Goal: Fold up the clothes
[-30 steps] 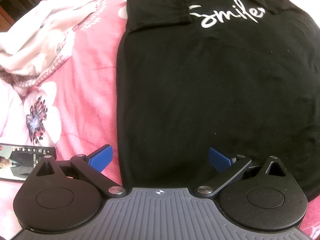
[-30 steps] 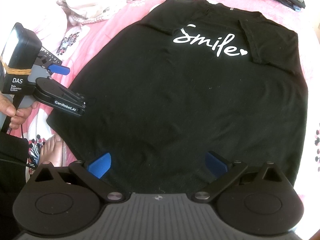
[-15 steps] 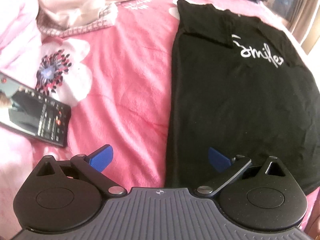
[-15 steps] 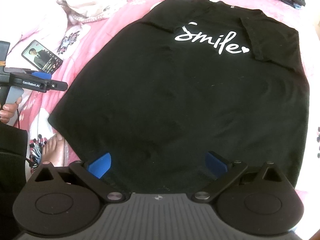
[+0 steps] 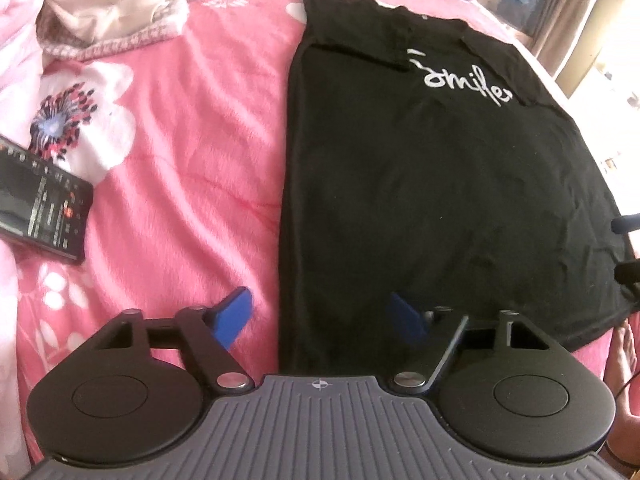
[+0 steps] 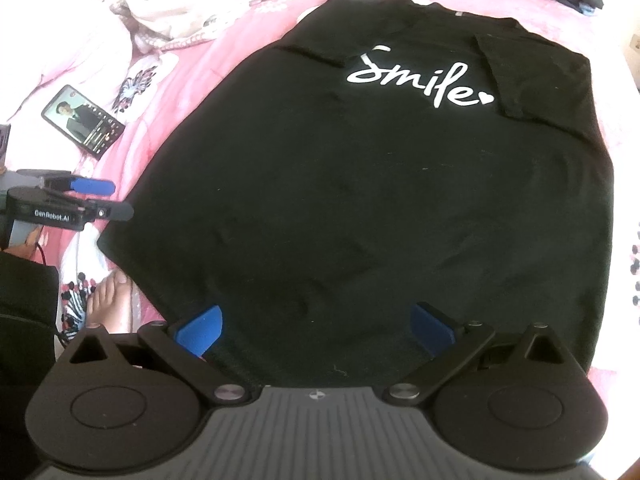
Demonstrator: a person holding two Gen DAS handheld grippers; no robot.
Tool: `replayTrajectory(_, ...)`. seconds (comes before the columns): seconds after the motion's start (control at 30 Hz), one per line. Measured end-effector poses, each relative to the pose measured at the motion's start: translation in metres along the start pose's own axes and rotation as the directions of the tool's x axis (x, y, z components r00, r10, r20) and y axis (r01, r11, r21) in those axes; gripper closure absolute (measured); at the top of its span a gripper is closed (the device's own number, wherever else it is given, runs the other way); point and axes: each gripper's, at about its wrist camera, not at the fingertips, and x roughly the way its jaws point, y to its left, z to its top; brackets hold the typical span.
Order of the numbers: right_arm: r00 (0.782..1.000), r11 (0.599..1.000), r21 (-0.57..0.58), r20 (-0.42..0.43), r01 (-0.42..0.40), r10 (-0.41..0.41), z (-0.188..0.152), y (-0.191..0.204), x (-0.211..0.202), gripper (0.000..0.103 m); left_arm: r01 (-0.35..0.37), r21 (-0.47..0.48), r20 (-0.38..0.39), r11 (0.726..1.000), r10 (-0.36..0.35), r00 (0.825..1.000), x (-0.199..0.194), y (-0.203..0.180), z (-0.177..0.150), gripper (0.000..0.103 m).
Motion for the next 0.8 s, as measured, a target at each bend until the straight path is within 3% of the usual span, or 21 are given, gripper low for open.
replayTrajectory(0.53, 1.000, 0.999, 0.039, -0.003, -0.009, 0.009, -0.001, -0.007, -0.001, 0.001, 0.079, 0.072, -0.010, 0.994, -0.079, 0.997, -0.005, 0.003, -0.015, 0.061)
replayTrajectory(0.8, 1.000, 0.999, 0.045, -0.009, -0.011, 0.011, -0.002, -0.007, 0.000, 0.001, 0.062, 0.027, -0.004, 0.998, -0.062, 0.998, 0.001, 0.016, -0.010, 0.062)
